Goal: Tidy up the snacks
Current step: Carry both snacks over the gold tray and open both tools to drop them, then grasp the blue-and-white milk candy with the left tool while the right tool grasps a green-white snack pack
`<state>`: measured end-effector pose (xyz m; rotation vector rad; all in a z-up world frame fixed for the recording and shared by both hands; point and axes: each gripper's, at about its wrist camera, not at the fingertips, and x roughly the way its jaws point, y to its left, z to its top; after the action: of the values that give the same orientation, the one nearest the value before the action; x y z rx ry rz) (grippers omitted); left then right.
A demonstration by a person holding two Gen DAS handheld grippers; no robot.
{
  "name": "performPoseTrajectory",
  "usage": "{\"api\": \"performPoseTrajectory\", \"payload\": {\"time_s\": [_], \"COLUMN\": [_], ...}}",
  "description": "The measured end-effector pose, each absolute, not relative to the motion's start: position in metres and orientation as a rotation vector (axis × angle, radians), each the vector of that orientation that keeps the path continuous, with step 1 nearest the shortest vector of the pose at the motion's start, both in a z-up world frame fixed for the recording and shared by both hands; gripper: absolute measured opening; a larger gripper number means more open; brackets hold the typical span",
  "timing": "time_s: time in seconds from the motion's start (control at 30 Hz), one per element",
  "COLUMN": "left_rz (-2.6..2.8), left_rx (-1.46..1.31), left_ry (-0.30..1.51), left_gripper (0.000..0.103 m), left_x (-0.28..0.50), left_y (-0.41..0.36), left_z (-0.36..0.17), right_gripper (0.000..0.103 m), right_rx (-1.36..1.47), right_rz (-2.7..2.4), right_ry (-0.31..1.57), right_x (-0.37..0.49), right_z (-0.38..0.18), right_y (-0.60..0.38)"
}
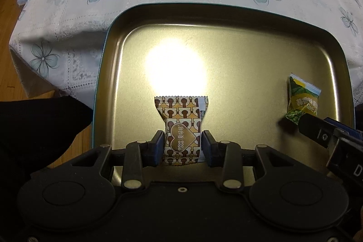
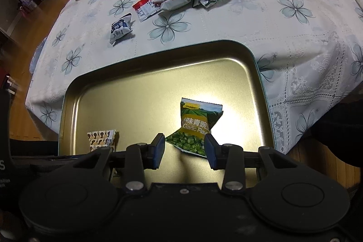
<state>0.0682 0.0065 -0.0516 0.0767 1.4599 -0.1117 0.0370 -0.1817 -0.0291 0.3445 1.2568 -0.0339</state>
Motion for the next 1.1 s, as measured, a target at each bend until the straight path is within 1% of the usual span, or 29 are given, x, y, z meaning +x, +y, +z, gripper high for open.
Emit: {"api": "performPoseTrajectory", "payload": {"time_s": [0.2, 0.33, 0.47, 0.67, 0.8, 0.93, 1.1], "left_rz": [-0.115, -0.135, -0.160, -0.140, -0.128, -0.150, -0.155], "left_rx": [-0.006, -0.016, -0.038, -0.039, -0.047, -0.091, -0.090], "left_ry": [1.554, 1.573, 1.565, 1.518, 1.481, 1.444, 1.452], "left_gripper": [0.046, 0.046, 0.046, 0.046, 0.046, 0.046, 0.046], "left_x": [0.080, 0.093, 0.112, 0.152, 0.182, 0.213, 0.246], "left_y": [0.013, 0.010, 0.007, 0.007, 0.007, 0.004, -0.005], "left_z": [-0.041, -0.028, -0.014, 0.001, 0.005, 0.006, -0.002], "right_gripper": [0.041, 0.041, 0.041, 0.041, 0.041, 0.041, 0.041], "right_rx": [0.349, 0.391, 0.413, 0.471, 0.478, 0.487, 0.492], "right_rz": [-0.039, -0.002, 0.032, 0.030, -0.019, -0.086, -0.165], "right_ry": [1.339, 1.418, 1.450, 1.448, 1.407, 1.371, 1.356], "right_x": [0.047, 0.064, 0.087, 0.133, 0.168, 0.206, 0.250], "right_z": [-0.026, -0.021, -0.011, 0.001, 0.008, 0.009, 0.001], "right_y": [-0.185, -0.189, -0.194, -0.213, -0.227, -0.242, -0.262]}}
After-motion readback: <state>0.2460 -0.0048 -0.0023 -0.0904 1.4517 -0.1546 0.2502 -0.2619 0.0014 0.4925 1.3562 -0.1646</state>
